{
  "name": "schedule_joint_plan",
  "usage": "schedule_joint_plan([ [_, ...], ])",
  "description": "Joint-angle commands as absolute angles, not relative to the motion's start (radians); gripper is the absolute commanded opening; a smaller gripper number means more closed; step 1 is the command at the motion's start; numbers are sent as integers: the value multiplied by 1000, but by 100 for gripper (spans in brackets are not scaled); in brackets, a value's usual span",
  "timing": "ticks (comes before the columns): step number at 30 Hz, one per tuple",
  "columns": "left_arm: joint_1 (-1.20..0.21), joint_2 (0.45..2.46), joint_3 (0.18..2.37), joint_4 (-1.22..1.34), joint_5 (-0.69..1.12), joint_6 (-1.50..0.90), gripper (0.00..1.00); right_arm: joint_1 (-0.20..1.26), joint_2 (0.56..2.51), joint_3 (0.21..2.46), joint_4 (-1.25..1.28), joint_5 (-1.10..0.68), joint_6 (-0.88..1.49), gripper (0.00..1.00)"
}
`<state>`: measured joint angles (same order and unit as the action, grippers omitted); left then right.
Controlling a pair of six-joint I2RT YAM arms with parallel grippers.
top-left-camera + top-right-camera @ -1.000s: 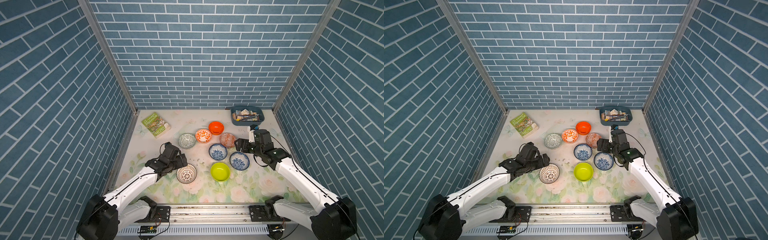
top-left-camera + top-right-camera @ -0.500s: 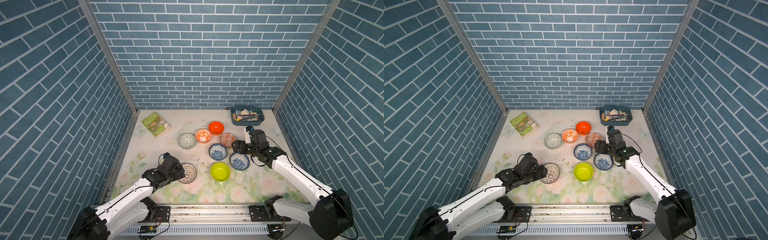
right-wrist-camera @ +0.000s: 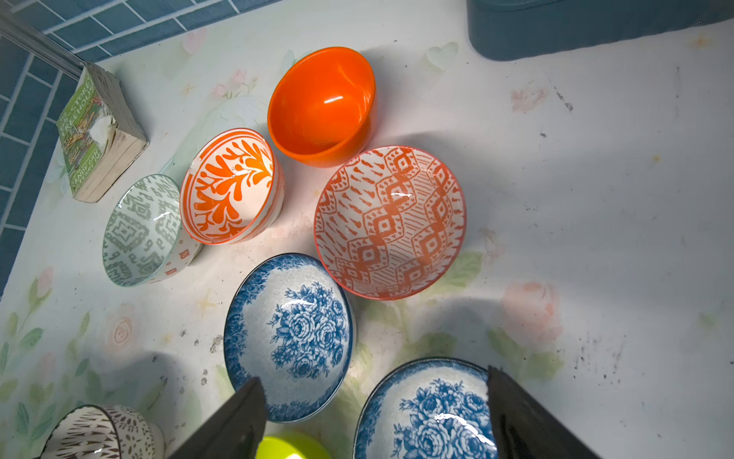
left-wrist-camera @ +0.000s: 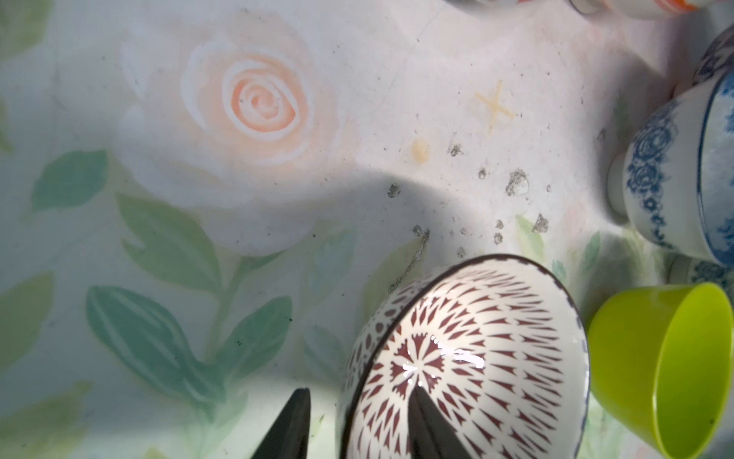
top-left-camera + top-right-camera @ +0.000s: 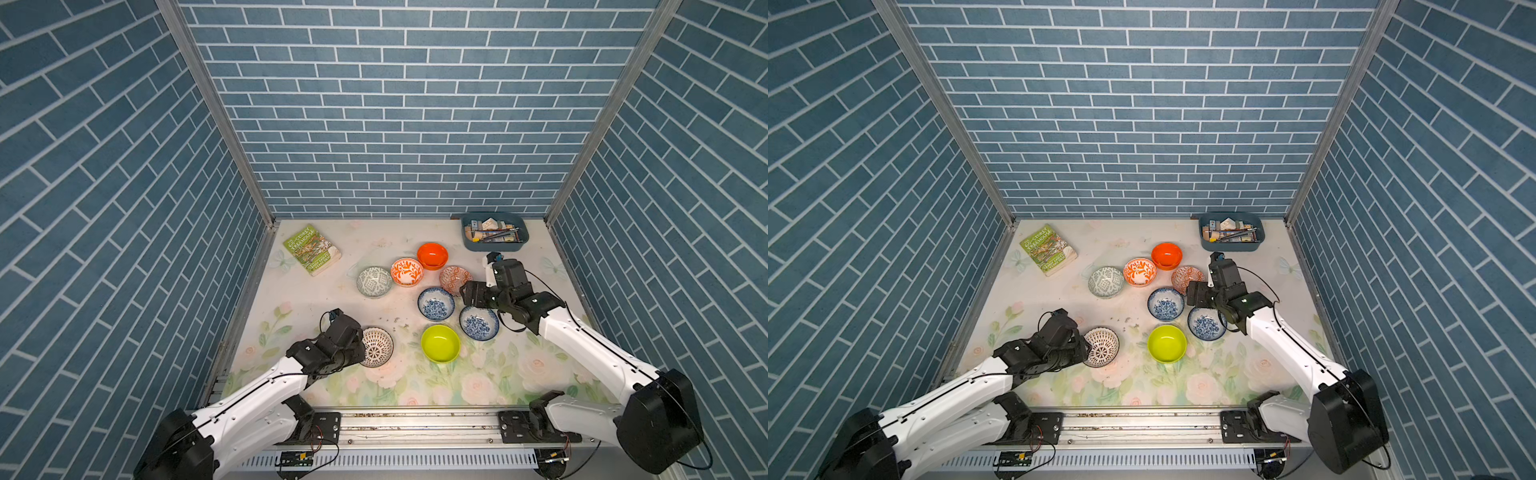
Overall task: Stack the bowls
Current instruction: Pick up the bowl from the center of the board.
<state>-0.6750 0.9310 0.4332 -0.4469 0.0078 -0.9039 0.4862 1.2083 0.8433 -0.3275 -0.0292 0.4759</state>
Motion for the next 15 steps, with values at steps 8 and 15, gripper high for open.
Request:
schedule_joint_plan([
  [8,-688,986,476,-468,-42,-897,10,495,1206,859,-302,-9,517,89],
  [15,-689,948,519,-514,-53,-890,0,498,1206,882,-296,-10,521,89],
])
